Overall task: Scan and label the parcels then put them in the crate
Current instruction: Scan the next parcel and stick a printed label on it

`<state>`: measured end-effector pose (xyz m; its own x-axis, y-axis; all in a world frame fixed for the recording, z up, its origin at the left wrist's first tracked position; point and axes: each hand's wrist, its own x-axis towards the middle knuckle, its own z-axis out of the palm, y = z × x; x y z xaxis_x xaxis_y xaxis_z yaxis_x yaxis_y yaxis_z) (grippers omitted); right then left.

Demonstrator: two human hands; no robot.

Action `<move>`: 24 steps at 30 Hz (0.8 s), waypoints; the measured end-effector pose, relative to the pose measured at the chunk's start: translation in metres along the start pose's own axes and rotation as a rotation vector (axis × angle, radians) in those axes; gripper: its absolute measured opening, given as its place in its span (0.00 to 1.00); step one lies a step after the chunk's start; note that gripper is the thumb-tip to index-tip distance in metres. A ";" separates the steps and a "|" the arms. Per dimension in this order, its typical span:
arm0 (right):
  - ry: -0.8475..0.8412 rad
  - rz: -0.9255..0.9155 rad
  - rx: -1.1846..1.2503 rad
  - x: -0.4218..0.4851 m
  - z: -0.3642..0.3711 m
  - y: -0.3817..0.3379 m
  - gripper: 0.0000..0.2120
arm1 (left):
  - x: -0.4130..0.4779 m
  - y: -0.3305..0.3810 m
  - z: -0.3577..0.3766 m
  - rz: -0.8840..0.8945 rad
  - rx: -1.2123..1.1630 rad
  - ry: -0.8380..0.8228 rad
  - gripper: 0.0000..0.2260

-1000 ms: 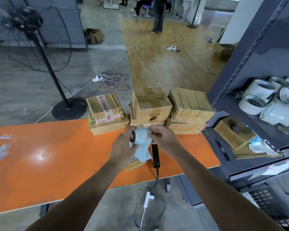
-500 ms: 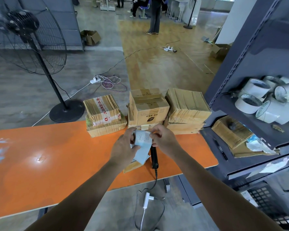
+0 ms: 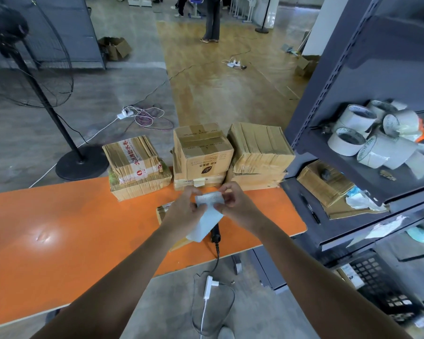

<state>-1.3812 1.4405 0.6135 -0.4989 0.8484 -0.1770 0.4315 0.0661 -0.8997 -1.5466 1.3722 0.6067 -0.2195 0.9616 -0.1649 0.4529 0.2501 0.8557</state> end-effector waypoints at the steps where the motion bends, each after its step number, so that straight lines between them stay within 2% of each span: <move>1: 0.007 -0.001 -0.019 -0.001 -0.004 0.003 0.16 | 0.001 0.003 0.004 -0.013 -0.035 -0.011 0.10; 3: 0.032 0.004 -0.038 -0.004 -0.011 0.007 0.21 | 0.005 0.007 0.012 -0.031 -0.067 -0.020 0.08; 8: 0.060 -0.016 -0.096 -0.003 -0.024 0.019 0.24 | 0.015 0.019 0.038 -0.043 -0.001 0.063 0.03; 16: 0.094 0.047 -0.313 0.016 -0.040 0.053 0.30 | 0.041 0.023 0.074 -0.164 0.076 0.133 0.07; 21: 0.075 0.159 -0.605 0.039 -0.043 0.094 0.26 | 0.052 0.023 0.092 -0.278 0.026 0.203 0.07; 24: 0.030 0.212 -0.748 0.047 -0.041 0.115 0.26 | 0.058 0.015 0.094 -0.317 -0.014 0.186 0.06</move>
<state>-1.3238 1.5094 0.5186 -0.3337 0.8954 -0.2947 0.9130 0.2292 -0.3375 -1.4711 1.4424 0.5641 -0.5010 0.7994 -0.3316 0.3262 0.5293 0.7832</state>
